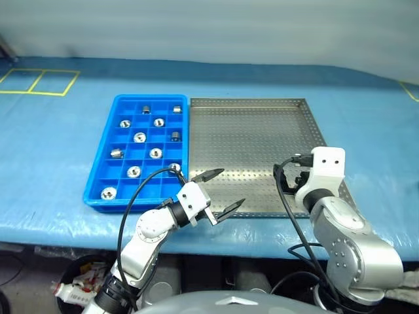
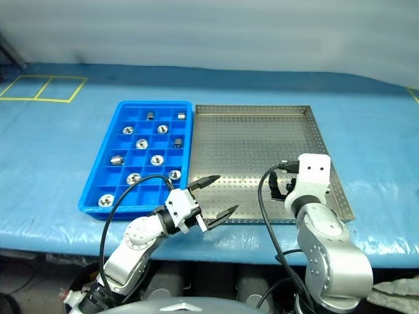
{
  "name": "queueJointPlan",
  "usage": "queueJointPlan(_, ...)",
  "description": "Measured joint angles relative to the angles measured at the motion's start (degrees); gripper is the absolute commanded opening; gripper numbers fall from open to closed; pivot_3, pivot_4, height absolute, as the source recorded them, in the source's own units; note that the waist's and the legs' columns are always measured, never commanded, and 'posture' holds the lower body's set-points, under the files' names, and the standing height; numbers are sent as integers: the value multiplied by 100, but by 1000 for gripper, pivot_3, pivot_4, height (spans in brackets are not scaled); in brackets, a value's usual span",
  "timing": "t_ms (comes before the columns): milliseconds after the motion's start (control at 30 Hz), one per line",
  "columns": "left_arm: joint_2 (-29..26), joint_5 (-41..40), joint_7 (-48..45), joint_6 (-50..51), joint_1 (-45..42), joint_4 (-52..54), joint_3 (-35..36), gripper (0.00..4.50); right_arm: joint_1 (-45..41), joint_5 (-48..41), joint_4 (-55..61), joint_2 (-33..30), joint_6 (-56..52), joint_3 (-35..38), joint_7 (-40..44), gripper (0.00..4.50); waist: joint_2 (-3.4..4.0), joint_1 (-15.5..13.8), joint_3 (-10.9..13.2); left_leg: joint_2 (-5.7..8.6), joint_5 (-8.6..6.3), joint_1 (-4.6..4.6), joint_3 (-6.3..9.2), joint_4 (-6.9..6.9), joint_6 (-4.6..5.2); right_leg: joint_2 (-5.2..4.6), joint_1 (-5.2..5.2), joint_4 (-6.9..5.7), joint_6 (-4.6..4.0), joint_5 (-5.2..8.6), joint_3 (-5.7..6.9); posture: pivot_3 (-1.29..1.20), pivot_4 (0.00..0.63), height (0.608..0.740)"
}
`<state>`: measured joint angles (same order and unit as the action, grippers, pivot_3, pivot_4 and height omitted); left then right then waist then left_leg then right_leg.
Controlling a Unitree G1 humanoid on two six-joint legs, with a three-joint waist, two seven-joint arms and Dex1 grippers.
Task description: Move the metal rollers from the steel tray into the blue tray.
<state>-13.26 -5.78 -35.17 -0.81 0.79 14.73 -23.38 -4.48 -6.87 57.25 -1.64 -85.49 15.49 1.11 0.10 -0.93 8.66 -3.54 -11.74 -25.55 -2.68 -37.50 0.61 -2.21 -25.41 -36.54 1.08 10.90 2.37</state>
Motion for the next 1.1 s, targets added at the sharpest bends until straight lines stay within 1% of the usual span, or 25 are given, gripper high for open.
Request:
queueJointPlan(100, -15, -106, -65, 199, -17, 92, -42, 4500, 151, -3, 25, 136, -257, 130, 37, 4467, 0, 100, 0, -2, 1, 9, 10, 0, 0, 9, -5, -36, -12, 16, -5, -28, 150, 740)
queueJointPlan(300, -79, -121, -111, 471, -34, 365, -89, 4500, 211, -13, -39, 182, -249, 233, 169, 4467, 1, 226, -1, 0, 3, 25, 36, -2, 0, 13, 5, -41, -12, 15, -10, -6, 150, 740)
queueJointPlan(467, -136, -120, -65, 689, -118, 552, -66, 4500, 298, -22, -524, 76, -32, 297, 285, 4467, 1, 229, -1, 6, 3, 24, 42, -5, 0, 12, 5, -39, -10, 14, -18, -6, 150, 740)
queueJointPlan(633, -46, -171, 137, 1045, -189, 686, 38, 4500, 296, -28, -1032, -127, 274, 355, 397, 4467, 1, 213, -1, 8, 3, 21, 43, -4, 0, 15, 2, -38, -9, 13, -22, 21, 150, 740)
queueJointPlan(1067, -46, -196, 237, 1210, -201, 820, 44, 4500, 76, -117, -1977, -321, 728, 346, 534, 4467, 0, 145, -1, 8, 3, 19, 45, -4, 0, 18, 3, -37, -9, 14, -23, 64, 150, 740)
queueJointPlan(1100, -47, -196, 261, 1223, -201, 842, 45, 4500, 62, -126, -2038, -318, 785, 346, 526, 4296, 0, 142, -1, 8, 3, 19, 45, -4, 0, 18, 3, -37, -9, 13, -23, 64, 150, 740)
